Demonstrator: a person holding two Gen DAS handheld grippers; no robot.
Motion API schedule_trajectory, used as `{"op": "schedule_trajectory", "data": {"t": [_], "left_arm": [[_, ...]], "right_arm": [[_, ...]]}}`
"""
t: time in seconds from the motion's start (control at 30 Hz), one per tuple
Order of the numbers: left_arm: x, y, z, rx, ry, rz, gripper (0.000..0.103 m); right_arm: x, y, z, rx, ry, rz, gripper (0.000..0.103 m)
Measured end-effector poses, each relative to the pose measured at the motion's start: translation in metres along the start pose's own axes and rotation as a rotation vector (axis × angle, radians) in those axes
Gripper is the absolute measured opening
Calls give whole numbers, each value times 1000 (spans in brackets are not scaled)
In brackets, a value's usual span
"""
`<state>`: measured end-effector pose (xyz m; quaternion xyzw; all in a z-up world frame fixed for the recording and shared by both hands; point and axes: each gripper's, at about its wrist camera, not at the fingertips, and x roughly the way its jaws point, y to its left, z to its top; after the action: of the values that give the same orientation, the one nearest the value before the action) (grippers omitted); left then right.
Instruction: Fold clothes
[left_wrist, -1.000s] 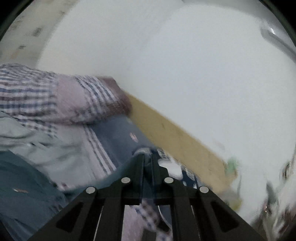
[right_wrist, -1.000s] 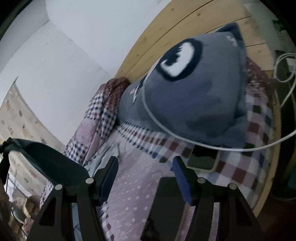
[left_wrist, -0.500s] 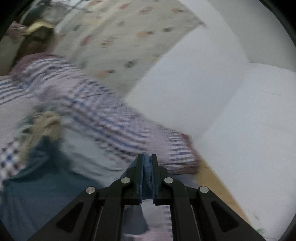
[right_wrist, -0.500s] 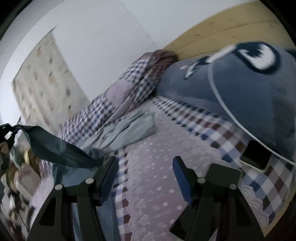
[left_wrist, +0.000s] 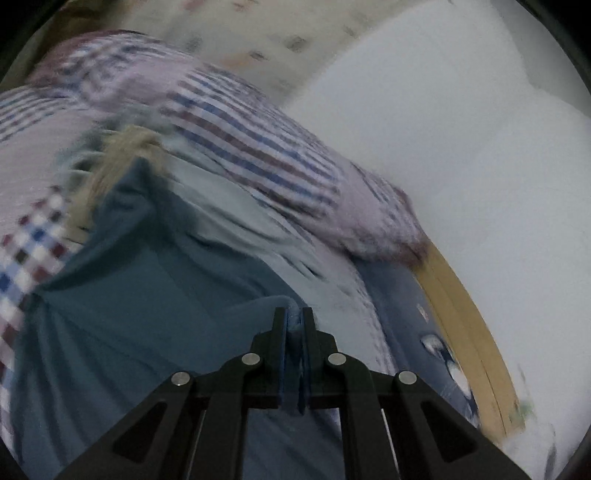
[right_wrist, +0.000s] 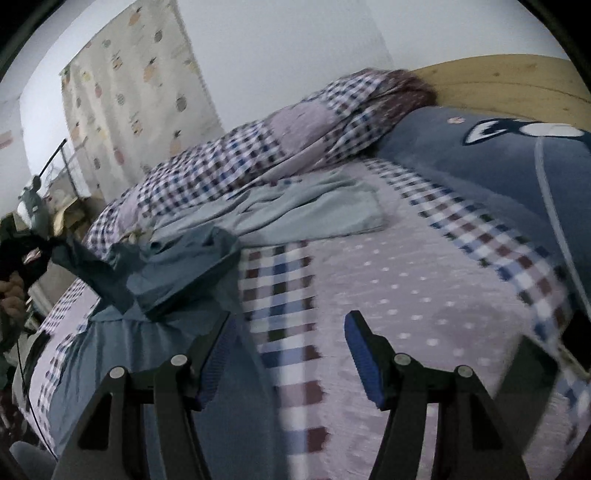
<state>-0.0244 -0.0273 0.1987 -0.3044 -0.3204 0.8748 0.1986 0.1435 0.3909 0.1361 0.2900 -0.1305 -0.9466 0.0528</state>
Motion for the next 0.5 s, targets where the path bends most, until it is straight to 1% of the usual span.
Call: {"op": "schedule_trajectory", "data": {"t": [0.07, 0.17, 0.23, 0.4, 0.47, 0.5], "left_arm": [[4, 1, -9, 13, 51, -30, 5], [1, -38, 3, 26, 43, -119, 5], [0, -64, 12, 35, 38, -178, 5], [-5, -129, 33, 57, 24, -326, 5], [-7, -153, 42, 64, 13, -383, 5], [-12, -151, 53, 44, -44, -381, 5]], "right_arm": [[15, 11, 1, -19, 28, 25, 65], [42, 26, 2, -52, 79, 52, 65], [60, 33, 3, -76, 105, 54, 65], [125, 54, 1, -140, 211, 53, 65], [146, 62, -4, -175, 261, 50, 58], [154, 64, -7, -194, 293, 40, 49]]}}
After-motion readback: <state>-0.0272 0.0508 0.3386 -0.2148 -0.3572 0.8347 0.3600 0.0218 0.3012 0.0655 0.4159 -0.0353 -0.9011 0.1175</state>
